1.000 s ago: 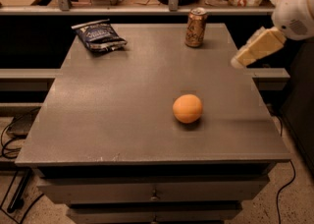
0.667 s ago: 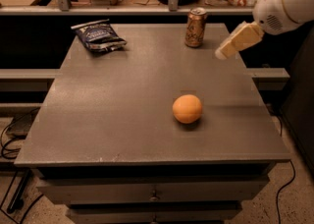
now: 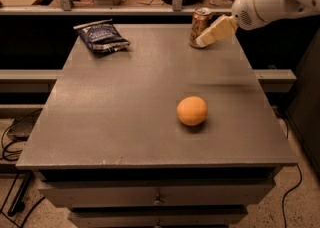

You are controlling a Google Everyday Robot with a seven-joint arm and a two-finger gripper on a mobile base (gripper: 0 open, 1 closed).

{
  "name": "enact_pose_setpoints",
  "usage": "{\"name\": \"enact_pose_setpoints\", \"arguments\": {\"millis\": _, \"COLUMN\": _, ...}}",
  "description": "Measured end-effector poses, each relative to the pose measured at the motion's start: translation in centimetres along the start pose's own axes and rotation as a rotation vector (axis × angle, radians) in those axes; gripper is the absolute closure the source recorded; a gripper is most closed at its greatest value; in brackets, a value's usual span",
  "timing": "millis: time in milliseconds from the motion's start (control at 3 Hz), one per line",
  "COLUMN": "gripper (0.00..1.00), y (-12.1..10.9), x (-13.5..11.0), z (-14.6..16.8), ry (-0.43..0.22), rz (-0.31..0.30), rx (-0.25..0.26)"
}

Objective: Move orange can near blue chip bag

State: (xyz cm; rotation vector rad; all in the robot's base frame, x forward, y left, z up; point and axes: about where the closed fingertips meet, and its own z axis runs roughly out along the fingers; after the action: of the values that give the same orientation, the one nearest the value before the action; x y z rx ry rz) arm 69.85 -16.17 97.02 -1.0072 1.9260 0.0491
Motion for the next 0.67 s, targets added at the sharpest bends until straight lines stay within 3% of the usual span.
{"name": "enact_pose_setpoints", "arguments": {"millis": 667, "gripper": 0.0, "y": -1.2, "x": -0.5, "z": 6.3, "ry": -0.079, "rz": 0.148, "rx": -0.04}}
